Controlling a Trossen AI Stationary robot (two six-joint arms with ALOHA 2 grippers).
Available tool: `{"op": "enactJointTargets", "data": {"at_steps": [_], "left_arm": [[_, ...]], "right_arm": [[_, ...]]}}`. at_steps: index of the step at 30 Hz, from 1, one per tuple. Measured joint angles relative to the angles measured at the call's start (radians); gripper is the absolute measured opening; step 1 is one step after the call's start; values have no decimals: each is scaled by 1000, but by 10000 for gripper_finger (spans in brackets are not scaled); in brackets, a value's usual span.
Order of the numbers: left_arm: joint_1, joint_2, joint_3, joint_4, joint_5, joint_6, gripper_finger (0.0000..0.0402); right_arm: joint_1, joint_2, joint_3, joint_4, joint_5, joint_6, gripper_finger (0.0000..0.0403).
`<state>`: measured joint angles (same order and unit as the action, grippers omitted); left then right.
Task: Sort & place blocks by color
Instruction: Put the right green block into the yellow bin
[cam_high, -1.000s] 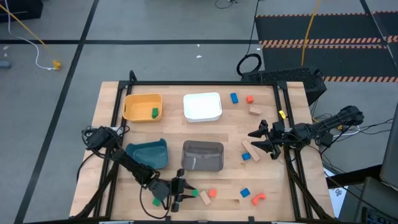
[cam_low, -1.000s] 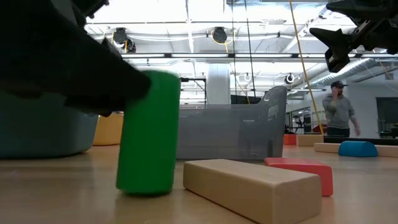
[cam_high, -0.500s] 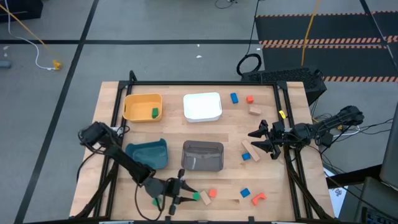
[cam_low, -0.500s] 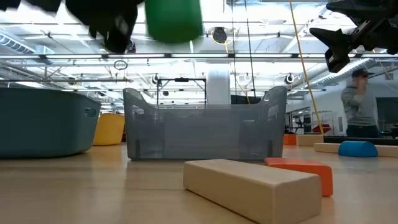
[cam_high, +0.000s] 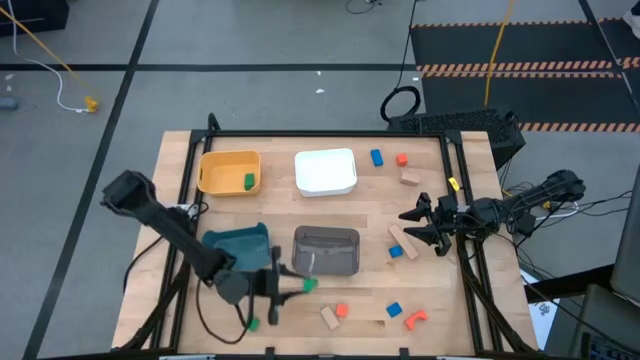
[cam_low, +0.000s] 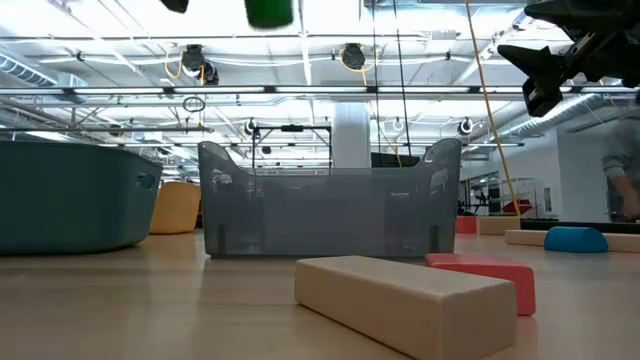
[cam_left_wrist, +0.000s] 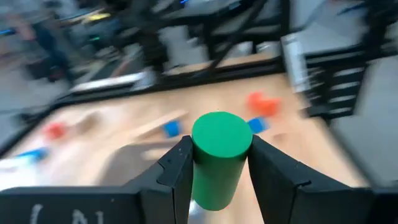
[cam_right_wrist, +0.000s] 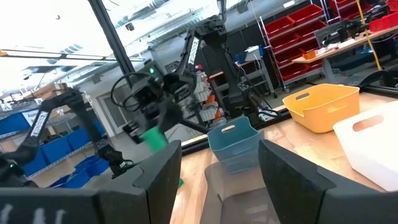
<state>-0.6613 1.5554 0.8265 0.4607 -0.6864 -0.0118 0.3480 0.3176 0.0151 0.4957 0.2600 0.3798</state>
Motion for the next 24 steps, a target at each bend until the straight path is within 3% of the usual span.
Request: {"op": "enactJointTargets", "data": {"at_steps": [4,13,18,24], "left_arm": [[45,-97,0,-237,-125,-83,131],[244,-319,-31,-719,-259,-236,130],[438,-468,-184,-783,-269,-446,131],[620,-679,-354,-744,-298,-527,134]], "right_arm": [[0,0,0,0,0,0,208],[0,0,0,0,0,0,208],[0,0,0,0,0,0,208],[0,0,0,0,0,0,208]]}}
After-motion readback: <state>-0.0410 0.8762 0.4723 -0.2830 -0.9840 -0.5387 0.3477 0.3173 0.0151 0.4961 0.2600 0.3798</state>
